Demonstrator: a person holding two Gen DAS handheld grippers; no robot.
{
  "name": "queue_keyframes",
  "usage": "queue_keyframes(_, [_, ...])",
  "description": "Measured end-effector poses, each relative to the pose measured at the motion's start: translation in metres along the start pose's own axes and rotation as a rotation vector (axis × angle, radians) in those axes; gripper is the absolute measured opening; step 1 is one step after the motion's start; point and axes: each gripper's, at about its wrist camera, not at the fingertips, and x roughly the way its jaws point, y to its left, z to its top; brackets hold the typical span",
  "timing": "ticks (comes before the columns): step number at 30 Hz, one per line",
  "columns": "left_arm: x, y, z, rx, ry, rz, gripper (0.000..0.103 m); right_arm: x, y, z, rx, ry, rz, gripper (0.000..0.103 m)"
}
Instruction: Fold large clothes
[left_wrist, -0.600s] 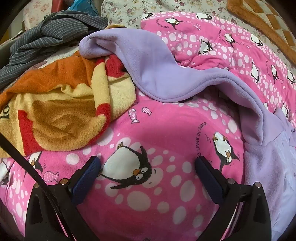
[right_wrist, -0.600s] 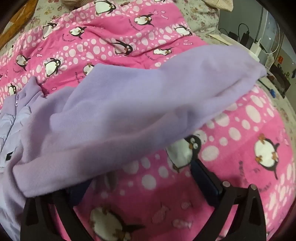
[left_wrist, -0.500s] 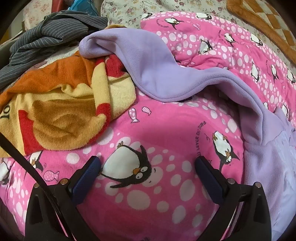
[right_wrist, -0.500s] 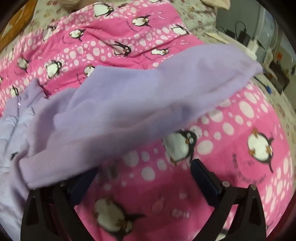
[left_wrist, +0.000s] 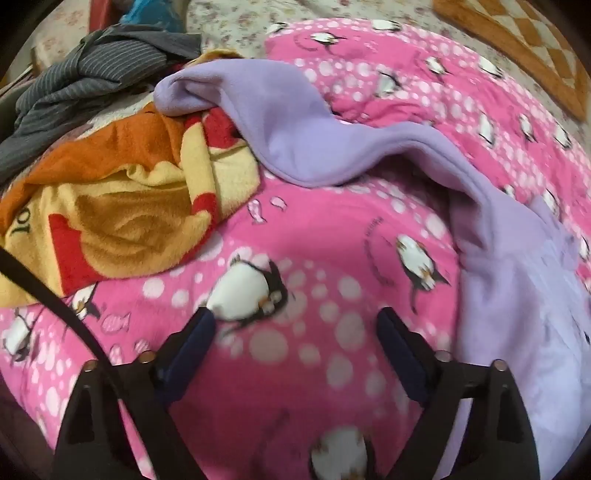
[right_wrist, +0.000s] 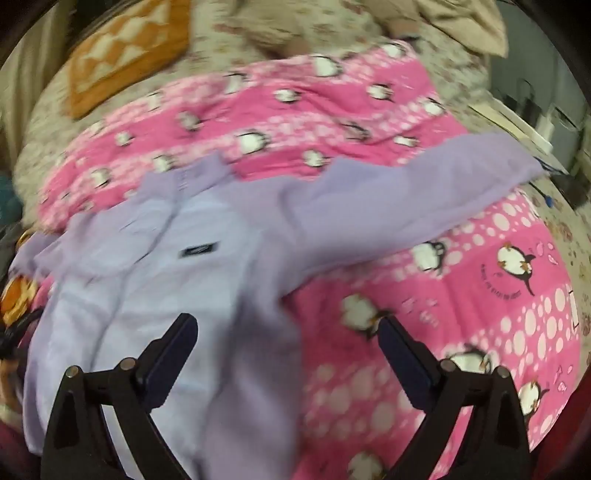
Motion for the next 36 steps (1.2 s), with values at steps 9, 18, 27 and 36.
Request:
queue_keyframes(9, [-0.076, -0.020, -0.028, 0.122, -0.040, -0.081, 0.057, -0.075, 0.041, -0.021, 0.008, 0.057, 0.334, 0.100])
queue_keyframes(18, [-0.127, -0.058, -0.035, 0.196, -0.089, -0.176, 0.057, -0.118, 0.064, -0.017, -0.030, -0.048, 0.224, 0.100])
queue_keyframes(27, [-0.124, -0.103, -0.055, 0.263, -0.089, -0.175, 0.057, -0.072, 0.100, -0.014, -0.087, -0.070, 0.147, 0.100])
queue_keyframes(36, [-0.103, -0.128, -0.060, 0.281, -0.110, -0.145, 0.057, -0.012, 0.145, -0.014, -0.138, -0.045, 0.125, 0.100])
